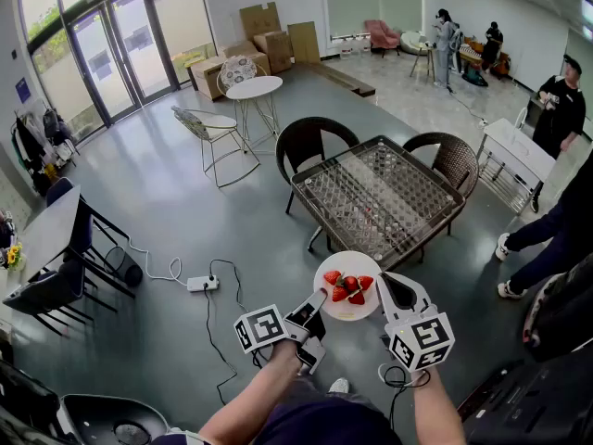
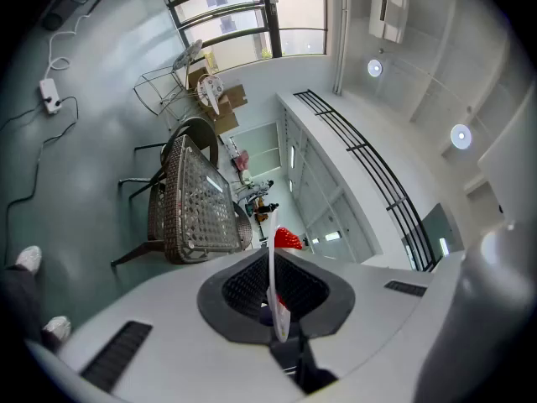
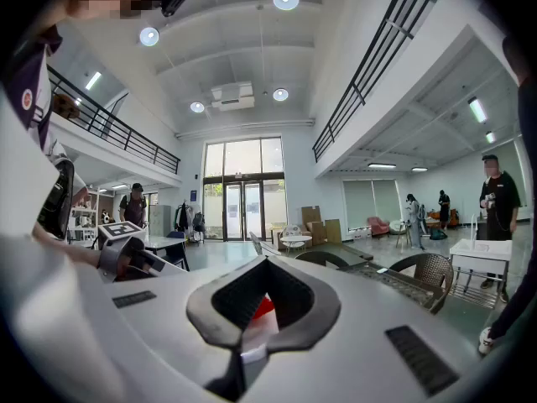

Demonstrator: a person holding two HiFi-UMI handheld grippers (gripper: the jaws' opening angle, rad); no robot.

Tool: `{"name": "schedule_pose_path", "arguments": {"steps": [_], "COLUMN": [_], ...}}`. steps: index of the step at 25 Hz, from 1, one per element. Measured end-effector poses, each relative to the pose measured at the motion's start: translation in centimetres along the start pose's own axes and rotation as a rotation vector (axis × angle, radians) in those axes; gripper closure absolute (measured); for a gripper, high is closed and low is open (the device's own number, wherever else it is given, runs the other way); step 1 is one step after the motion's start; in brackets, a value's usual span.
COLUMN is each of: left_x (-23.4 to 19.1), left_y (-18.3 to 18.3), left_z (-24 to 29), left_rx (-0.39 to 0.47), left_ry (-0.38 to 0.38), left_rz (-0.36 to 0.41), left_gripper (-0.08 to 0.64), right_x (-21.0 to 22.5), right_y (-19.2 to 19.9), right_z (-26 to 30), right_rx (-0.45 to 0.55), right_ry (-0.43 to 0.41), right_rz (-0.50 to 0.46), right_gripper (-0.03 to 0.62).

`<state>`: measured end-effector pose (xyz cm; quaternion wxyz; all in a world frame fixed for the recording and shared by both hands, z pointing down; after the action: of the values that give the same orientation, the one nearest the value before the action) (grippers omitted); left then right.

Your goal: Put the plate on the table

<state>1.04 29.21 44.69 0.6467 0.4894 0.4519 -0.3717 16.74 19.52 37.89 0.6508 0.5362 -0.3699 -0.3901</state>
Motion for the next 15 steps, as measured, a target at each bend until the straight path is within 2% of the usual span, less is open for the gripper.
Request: {"name": "schedule_pose_path", "arguments": {"steps": [15], "left_x": [-0.1], "left_y": [0.0], "left_z": [1.0], "left_rx": [0.007], "left_ry": [-0.007], "left_rz": [0.007], "left_gripper": [0.543], "right_x": [1.2], "right_y": [0.1], "right_z": [0.3], "right_rx": [0.013], "right_ry": [-0.015], "right_rz": [0.004], "right_gripper": [0.589]}}
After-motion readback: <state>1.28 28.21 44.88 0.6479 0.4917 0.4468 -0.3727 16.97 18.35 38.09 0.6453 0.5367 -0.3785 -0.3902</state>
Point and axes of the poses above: the fingertips, and each gripper's own axes: z forward along the fingers, x to its right, y out of its underside, the point moved 5 cm from there along -z, backward along the fingers, and after that the axes turned 2 degrees about -x, right-handed, at the moved point
